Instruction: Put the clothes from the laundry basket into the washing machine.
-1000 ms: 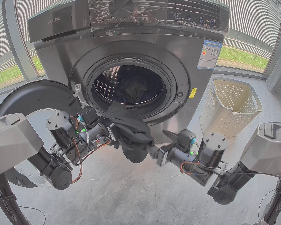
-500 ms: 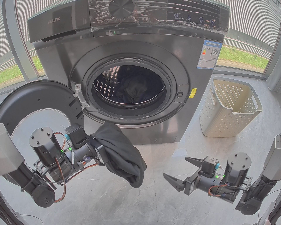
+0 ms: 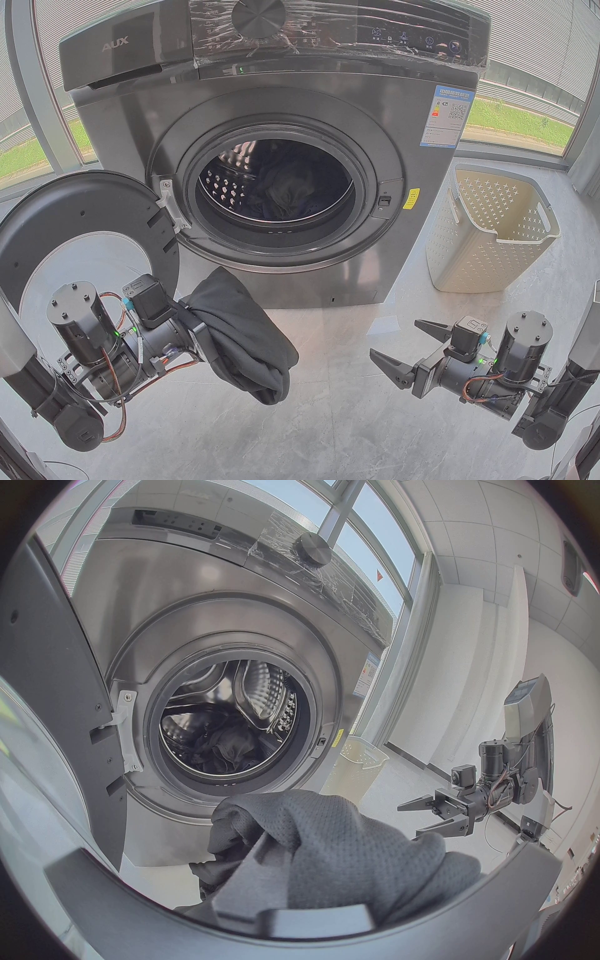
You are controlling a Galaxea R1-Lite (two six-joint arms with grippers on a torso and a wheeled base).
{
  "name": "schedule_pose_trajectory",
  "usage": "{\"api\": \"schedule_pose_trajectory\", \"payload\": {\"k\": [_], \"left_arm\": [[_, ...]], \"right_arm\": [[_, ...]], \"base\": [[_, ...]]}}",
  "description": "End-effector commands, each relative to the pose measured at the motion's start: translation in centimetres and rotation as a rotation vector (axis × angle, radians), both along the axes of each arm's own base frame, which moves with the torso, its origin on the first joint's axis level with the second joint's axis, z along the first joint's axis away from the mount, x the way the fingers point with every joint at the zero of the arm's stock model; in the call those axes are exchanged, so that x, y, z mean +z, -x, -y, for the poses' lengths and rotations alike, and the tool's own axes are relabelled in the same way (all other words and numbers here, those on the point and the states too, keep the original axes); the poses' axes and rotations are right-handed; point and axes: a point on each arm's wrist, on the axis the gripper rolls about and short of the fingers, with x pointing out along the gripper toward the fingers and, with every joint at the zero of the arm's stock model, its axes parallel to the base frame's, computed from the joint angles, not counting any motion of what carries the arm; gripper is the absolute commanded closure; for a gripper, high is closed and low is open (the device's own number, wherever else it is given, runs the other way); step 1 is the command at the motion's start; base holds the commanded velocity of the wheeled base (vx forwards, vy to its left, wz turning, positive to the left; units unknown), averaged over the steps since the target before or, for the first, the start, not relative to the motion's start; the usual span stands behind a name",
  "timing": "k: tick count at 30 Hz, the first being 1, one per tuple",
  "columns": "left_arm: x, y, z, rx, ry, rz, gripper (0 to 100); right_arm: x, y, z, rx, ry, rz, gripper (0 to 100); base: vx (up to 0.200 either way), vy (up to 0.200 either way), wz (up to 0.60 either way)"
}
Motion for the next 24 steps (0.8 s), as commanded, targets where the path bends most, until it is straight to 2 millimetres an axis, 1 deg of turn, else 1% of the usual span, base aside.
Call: {"api": "schedule_pose_trajectory", "payload": {"k": [1,20,24], "left_arm": [[-0.01,-0.18,-0.26,0.011,0.001,-0.001,100],[-0.15,-0.37,0.06,0.003,-0.002,-0.003,100],[-0.45,-0.41,0.21,-0.002,-0.009,-0.013,100]], "right_arm": [[0.0,-0.07,-0.05,0.0,-0.002,0.0,0],[-0.02,0.18,-0.33,0.008,-0.004,-0.003,0],[-0.17,0.62,-0.48,0.027,0.002,-0.012,0]], "base": [[0.2,0.0,0.0],[0.2,0.0,0.0],[0.2,0.0,0.0]]}}
